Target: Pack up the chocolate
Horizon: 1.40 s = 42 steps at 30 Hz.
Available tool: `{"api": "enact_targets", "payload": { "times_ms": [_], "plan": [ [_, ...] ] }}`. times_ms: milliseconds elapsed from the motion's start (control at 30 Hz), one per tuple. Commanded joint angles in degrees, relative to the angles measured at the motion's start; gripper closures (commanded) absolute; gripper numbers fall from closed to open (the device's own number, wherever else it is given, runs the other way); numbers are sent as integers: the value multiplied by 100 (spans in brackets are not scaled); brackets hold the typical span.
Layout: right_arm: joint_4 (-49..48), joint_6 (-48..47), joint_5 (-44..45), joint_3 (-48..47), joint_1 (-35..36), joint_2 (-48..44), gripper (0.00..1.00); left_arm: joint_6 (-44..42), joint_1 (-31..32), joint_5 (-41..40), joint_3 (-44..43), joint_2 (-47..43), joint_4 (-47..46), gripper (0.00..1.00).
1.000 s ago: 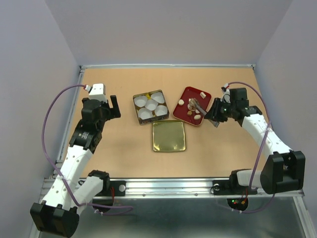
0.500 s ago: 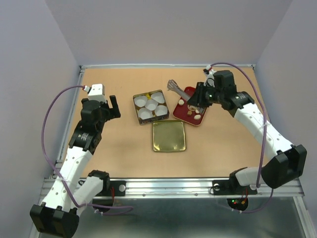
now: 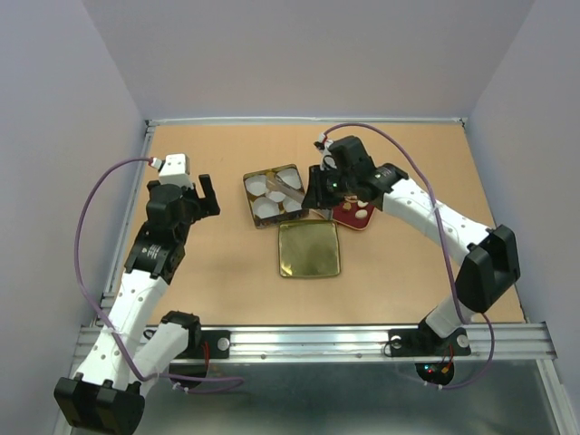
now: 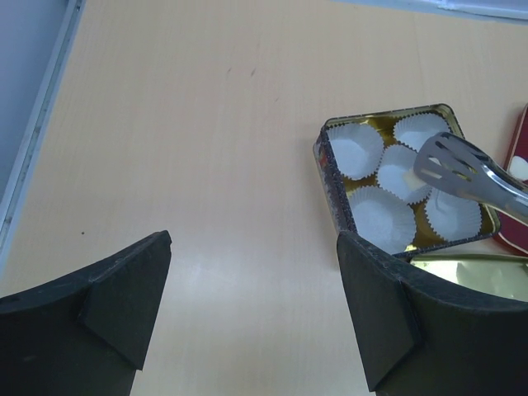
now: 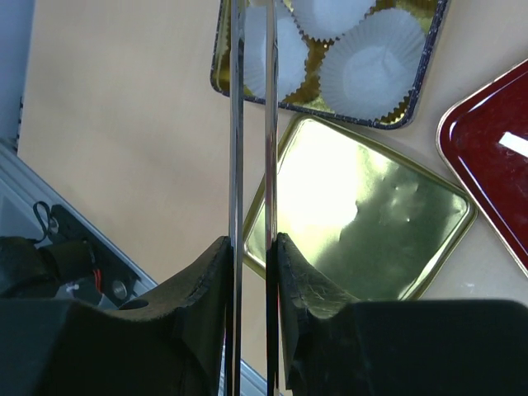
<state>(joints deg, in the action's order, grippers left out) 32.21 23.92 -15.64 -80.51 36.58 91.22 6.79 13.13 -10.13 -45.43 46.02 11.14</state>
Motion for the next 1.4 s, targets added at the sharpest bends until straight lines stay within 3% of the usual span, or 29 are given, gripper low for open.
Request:
{"api": "enact_targets", "payload": {
  "times_ms": [0, 400, 1000, 1367],
  "plan": [
    [-399, 95, 333, -492, 51, 45, 77, 86, -3, -68, 78, -172, -41, 7],
    [-698, 183, 447, -852, 148, 835, 77, 156, -3, -33, 157, -269, 11, 7],
    [-953, 341, 448, -1195, 183, 1240, 76, 139, -3, -33, 184, -251, 38, 7],
    [-988, 341, 360, -1318, 253, 1425, 60, 104, 6, -42, 175, -243, 38, 7]
  ]
}}
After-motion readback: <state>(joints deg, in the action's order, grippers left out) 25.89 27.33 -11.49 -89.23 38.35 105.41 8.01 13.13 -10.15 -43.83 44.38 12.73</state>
